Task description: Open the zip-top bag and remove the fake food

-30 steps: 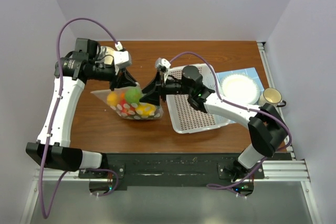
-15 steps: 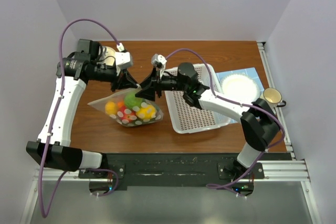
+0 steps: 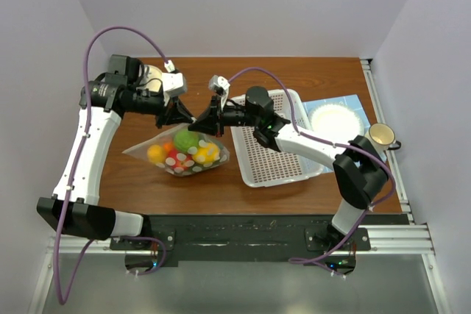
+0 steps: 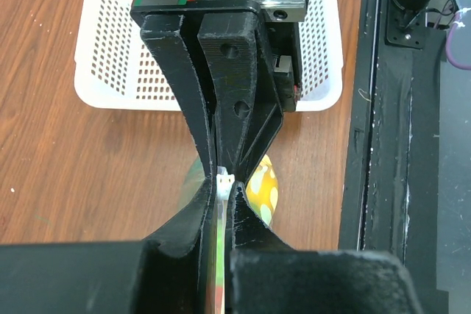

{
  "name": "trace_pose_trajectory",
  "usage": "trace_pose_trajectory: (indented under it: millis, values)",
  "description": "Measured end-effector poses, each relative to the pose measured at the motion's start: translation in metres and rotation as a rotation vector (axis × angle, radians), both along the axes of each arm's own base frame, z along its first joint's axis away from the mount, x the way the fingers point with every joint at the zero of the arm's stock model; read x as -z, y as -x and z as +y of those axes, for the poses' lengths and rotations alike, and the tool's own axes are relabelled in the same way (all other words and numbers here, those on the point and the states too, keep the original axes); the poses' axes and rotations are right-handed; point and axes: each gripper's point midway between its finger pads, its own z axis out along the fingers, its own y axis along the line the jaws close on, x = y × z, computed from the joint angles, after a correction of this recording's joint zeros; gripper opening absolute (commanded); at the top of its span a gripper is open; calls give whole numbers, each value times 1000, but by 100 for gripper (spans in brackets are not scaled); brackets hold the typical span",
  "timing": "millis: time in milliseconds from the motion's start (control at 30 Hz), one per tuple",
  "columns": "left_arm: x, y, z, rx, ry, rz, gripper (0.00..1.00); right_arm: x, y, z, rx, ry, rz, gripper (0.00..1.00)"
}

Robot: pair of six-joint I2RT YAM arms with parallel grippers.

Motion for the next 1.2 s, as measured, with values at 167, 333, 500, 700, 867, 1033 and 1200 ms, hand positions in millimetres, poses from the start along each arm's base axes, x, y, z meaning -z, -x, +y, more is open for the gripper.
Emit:
trace_pose_trajectory:
  millis: [167, 333, 500, 700, 867, 1033, 1200]
  values:
    - [2, 0, 0, -3, -3, 4, 0, 2, -1, -1, 6, 11, 1, 0]
    - [7, 0, -2, 2, -4, 9, 0, 5, 0, -5, 17, 44, 7, 0]
    - [7, 2, -4, 12, -1, -8, 0, 0, 1, -19, 50, 52, 5, 0]
    - [16, 1, -1, 6, -23, -22, 0, -11, -15, -44, 115, 35, -2, 0]
    - [35, 0, 4, -8, -59, -2, 0, -6, -22, -52, 147, 41, 23, 0]
    - [55, -3, 10, -23, -108, 1, 0, 5, -25, -56, 168, 58, 50, 0]
    - [69, -11, 37, -87, -150, -30, 0, 6, -27, -57, 178, 59, 60, 0]
